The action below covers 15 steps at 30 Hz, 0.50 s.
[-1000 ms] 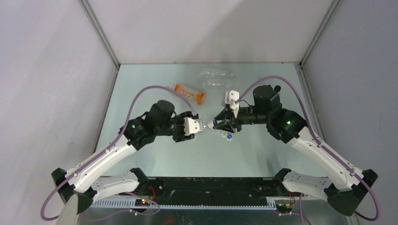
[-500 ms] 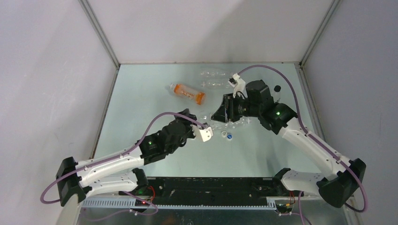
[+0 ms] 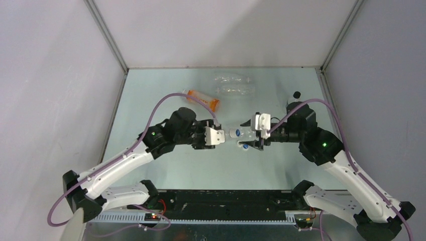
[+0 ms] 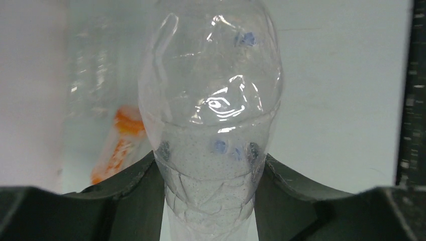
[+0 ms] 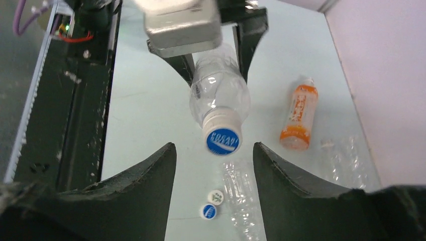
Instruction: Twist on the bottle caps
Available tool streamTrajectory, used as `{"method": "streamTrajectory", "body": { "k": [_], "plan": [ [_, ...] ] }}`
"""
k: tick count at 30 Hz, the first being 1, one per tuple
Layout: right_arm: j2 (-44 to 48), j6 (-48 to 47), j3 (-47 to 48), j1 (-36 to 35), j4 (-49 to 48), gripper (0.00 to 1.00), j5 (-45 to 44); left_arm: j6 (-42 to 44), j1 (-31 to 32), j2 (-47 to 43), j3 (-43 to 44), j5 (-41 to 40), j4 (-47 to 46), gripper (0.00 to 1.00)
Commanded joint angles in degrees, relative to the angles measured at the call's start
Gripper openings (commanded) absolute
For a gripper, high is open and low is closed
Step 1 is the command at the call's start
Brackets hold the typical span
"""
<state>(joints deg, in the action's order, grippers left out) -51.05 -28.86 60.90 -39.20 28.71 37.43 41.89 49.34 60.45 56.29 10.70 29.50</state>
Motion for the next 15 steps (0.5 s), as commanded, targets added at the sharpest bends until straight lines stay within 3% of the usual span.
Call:
{"method": "streamTrajectory", "body": {
  "k": [1,15],
  "plan": [
    [0.0,-17.4,-0.56,-0.44,3.87,0.58,7.19,-1.68,-0.66,3.12,4.13,13.58,9.37,0.08],
    [-1.93,-19.62,-0.56,-0.8,6.54,0.5,12.27,-1.35,-0.67,4.76,6.2,15.03,8.72,0.08]
  ]
}}
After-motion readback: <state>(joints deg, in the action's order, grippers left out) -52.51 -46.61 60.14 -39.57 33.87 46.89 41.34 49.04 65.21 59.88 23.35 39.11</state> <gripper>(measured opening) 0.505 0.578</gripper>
